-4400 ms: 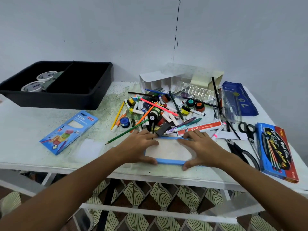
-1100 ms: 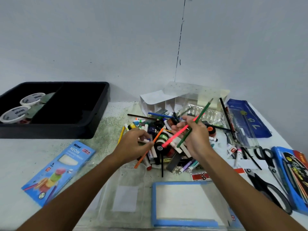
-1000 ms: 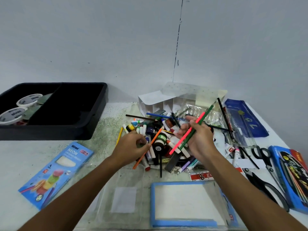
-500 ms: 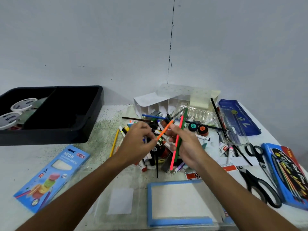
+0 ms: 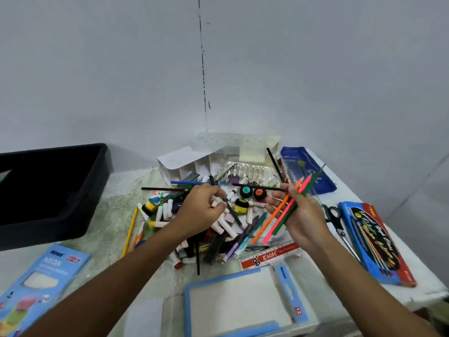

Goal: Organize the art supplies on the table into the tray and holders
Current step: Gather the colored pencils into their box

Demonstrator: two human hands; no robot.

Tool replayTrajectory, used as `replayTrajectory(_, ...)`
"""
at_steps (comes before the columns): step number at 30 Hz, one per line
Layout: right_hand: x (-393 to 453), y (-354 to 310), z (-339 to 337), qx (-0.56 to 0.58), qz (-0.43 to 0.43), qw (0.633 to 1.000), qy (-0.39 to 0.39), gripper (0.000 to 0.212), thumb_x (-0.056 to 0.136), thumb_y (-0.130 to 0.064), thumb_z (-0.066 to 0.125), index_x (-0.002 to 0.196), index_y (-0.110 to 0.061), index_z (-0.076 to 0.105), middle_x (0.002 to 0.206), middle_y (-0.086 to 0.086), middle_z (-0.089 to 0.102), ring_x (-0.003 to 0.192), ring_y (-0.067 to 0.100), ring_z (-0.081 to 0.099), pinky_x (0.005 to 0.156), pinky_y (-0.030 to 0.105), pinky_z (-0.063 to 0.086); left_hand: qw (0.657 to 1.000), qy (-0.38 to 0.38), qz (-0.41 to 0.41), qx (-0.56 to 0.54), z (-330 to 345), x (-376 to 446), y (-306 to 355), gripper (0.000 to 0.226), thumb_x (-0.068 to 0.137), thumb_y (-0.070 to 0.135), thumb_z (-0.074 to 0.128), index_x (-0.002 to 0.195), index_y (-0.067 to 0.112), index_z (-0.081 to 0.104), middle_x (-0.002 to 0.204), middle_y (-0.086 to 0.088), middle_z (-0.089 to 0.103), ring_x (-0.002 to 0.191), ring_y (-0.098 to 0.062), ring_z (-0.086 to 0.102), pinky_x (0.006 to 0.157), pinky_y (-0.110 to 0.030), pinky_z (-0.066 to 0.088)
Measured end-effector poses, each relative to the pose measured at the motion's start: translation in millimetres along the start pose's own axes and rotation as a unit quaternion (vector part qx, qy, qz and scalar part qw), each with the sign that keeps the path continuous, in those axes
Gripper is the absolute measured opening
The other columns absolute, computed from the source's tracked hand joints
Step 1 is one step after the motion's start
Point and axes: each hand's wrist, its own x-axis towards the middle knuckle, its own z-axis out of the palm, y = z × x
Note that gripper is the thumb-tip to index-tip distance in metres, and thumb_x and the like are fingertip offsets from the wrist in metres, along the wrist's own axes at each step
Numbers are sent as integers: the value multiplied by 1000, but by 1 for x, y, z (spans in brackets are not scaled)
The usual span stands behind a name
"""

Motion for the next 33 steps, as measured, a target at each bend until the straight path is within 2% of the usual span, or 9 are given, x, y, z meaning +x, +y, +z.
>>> replayTrajectory(3, -2, -14, -24, 4, -16, 999, 28, 23, 102, -19, 42, 111, -2, 56, 85, 15, 66, 82, 31, 69, 72, 40, 60, 998, -13, 40, 51, 20, 30, 15, 22, 85, 28, 62, 104, 17, 68, 101, 1, 62, 101, -19, 51, 88, -40, 44)
replayTrajectory(6, -3, -25, -42, 6, -26, 998, 54, 23, 102, -18, 42, 108, -2, 57, 84, 16, 68, 81, 31, 70, 77, 42, 59, 981, -17, 135, 141, 43, 63, 34, 24, 85, 18, 62, 108, 17, 69, 104, -3, 63, 106, -24, 50, 89, -45, 43)
replayTrajectory(9, -1, -34, -56, 9, -25, 998, 65, 23, 102, -19, 43, 109, -2, 56, 85, 17, 70, 82, 33, 70, 80, 45, 59, 939, -43, 238, 246, 66, 96, 52, 37, 76, 8, 63, 111, 18, 70, 110, -7, 64, 110, -31, 52, 86, -48, 45)
replayTrajectory(12, 4, -39, -67, 9, -6, 997, 76, 25, 101, -20, 44, 112, -1, 56, 91, 20, 69, 89, 35, 70, 84, 48, 56, 885, -80, 287, 359, 84, 123, 63, 45, 67, 5, 71, 110, 21, 72, 122, -14, 62, 119, -37, 51, 89, -53, 46)
replayTrajectory(16, 11, -42, -76, 14, 17, 997, 73, 26, 102, -20, 44, 113, 0, 55, 90, 19, 69, 85, 33, 70, 85, 48, 55, 840, -116, 288, 446, 99, 136, 70, 27, 66, 13, 77, 93, 19, 76, 125, -15, 61, 122, -37, 50, 95, -55, 41)
replayTrajectory(22, 25, -42, -83, 40, 59, 996, 61, 25, 102, -20, 43, 113, -1, 55, 89, 18, 70, 87, 34, 69, 78, 43, 57, 853, -52, 326, 404, 104, 146, 66, 18, 63, 13, 82, 80, 16, 74, 109, -12, 67, 110, -33, 58, 88, -51, 45)
replayTrajectory(27, 38, -42, -87, 107, 119, 986, 50, 17, 100, -17, 47, 110, -6, 56, 88, 16, 70, 92, 33, 67, 85, 44, 54, 897, 75, 339, 272, 84, 151, 80, 17, 85, 22, 60, 91, 16, 75, 85, -2, 70, 81, -26, 63, 77, -40, 46)
replayTrajectory(30, 45, -45, -81, 142, 122, 982, 25, 17, 100, -16, 46, 108, -6, 57, 92, 17, 71, 100, 35, 66, 87, 42, 53, 973, 12, 211, 93, 73, 135, 105, 20, 87, 18, 67, 104, 12, 75, 82, -3, 71, 70, -19, 63, 67, -35, 52)
replayTrajectory(33, 45, -51, -66, 211, 96, 973, -12, 20, 99, -21, 45, 101, -5, 58, 96, 19, 70, 94, 32, 69, 91, 41, 50, 987, -74, 136, 37, 72, 113, 123, 26, 82, 13, 75, 107, 11, 74, 85, -6, 74, 69, -11, 63, 65, -25, 48)
